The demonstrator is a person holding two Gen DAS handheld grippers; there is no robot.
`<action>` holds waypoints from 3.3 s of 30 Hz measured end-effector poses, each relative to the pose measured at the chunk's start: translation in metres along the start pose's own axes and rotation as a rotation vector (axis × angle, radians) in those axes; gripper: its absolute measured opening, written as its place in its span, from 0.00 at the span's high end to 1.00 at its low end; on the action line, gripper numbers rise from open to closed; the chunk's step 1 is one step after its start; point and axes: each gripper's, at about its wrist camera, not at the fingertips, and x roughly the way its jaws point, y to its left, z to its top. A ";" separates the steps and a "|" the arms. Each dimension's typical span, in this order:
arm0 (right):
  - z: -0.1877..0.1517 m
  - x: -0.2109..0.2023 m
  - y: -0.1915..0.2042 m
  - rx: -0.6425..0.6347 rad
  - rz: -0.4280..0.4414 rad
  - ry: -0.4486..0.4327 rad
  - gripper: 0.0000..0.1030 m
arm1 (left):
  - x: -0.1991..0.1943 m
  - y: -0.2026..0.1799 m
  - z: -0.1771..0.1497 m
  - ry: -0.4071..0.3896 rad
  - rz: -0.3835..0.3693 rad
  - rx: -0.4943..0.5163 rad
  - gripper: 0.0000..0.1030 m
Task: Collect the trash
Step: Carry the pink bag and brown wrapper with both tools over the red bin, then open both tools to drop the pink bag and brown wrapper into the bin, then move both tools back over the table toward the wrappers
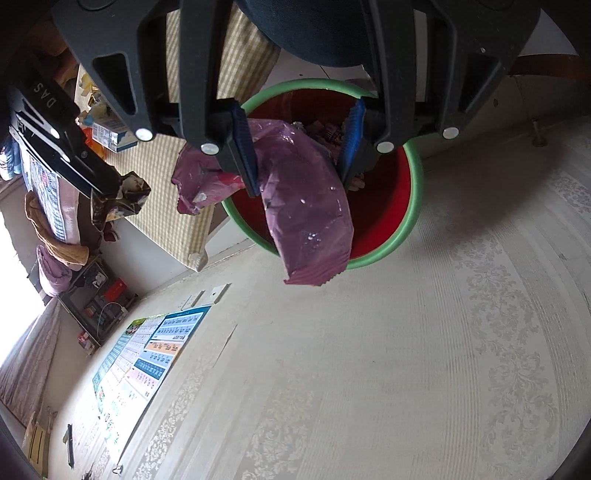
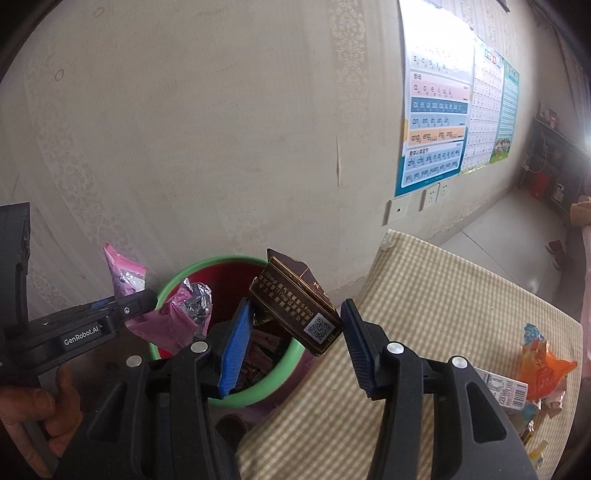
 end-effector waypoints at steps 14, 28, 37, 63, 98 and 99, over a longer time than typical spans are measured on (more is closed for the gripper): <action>0.004 0.051 0.033 -0.037 0.053 0.066 0.53 | 0.014 0.033 0.011 0.005 0.038 -0.051 0.61; 0.000 0.067 0.036 -0.043 0.044 0.109 0.29 | 0.019 0.043 0.011 -0.001 0.068 -0.086 0.11; -0.010 0.042 0.015 0.007 0.015 0.106 0.16 | 0.005 0.040 0.005 -0.017 0.063 -0.086 0.05; -0.081 -0.092 -0.124 0.238 -0.220 0.003 0.15 | -0.002 -0.120 -0.052 0.031 -0.107 0.153 0.05; -0.213 -0.149 -0.270 0.519 -0.395 0.120 0.15 | 0.050 -0.289 -0.162 0.308 -0.324 0.452 0.05; -0.215 -0.147 -0.273 0.524 -0.392 0.126 0.15 | 0.053 -0.290 -0.166 0.322 -0.325 0.455 0.05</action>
